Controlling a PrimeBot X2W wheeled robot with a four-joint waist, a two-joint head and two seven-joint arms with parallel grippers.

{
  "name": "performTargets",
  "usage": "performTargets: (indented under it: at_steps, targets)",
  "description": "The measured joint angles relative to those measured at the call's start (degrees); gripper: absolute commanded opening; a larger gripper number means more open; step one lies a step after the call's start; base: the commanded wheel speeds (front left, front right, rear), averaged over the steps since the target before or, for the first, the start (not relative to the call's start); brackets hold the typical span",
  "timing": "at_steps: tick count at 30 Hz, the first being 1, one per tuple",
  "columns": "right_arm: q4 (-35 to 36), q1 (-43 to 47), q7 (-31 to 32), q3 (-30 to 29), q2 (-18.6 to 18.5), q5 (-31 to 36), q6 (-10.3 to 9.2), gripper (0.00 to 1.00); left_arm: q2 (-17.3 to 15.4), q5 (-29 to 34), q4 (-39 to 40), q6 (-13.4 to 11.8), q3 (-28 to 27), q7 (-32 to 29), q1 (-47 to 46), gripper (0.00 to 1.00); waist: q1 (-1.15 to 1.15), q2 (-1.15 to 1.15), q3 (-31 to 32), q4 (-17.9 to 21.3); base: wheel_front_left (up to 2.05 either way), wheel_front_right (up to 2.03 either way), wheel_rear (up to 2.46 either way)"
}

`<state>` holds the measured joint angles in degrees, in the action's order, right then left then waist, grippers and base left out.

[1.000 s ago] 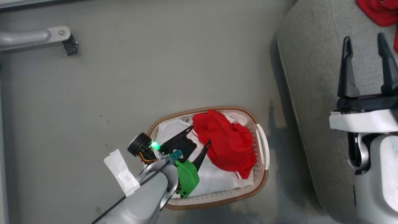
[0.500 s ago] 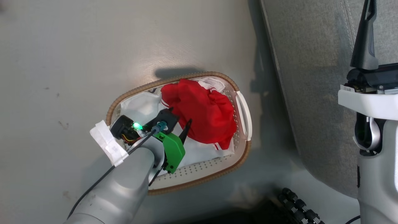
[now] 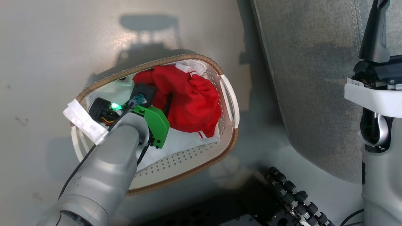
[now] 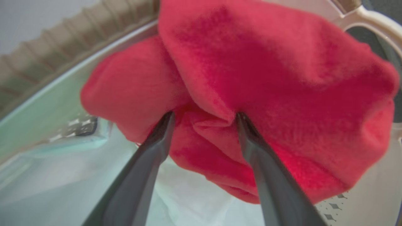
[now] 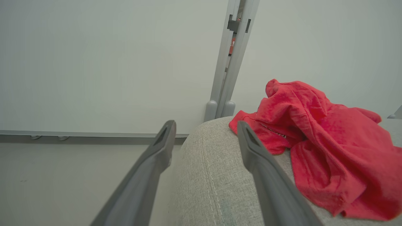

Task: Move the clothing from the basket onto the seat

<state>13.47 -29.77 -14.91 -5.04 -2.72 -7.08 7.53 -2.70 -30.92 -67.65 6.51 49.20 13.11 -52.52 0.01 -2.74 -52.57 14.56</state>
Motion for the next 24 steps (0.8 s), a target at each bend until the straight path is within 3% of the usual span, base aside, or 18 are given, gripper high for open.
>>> performTargets:
  at_steps: [8,9,10,13,24]
  targets:
    - [0.1,-0.2,0.0,0.6,0.0,0.0,0.00,1.00,0.0,-2.8,2.6,0.8,3.0,-1.4,-0.3,0.97,0.00,0.00,-1.0,0.8,0.00,0.00,0.00]
    - [0.0,-0.2,0.0,0.7,0.0,-0.1,0.00,1.00,0.0,-3.2,3.1,0.8,3.7,-1.5,-0.3,0.78,0.00,0.00,-0.9,0.8,0.00,0.00,0.00]
    - [0.0,-0.3,0.0,0.7,0.0,-0.1,0.00,1.00,0.0,-3.6,3.5,0.8,4.3,-1.8,-0.2,0.49,0.00,0.00,-0.8,0.8,0.00,0.00,0.00]
    - [-0.1,-0.3,0.0,1.1,0.0,-0.1,0.00,1.00,0.0,-4.8,5.5,0.8,6.4,-2.0,0.2,0.00,0.00,0.00,-0.7,0.9,0.00,0.00,0.00]
    - [-1.8,0.2,0.0,-0.1,0.0,1.2,0.00,1.00,-0.1,-7.4,8.4,0.9,12.5,1.6,1.5,0.00,-0.01,0.00,2.3,-0.9,0.00,0.00,0.00]
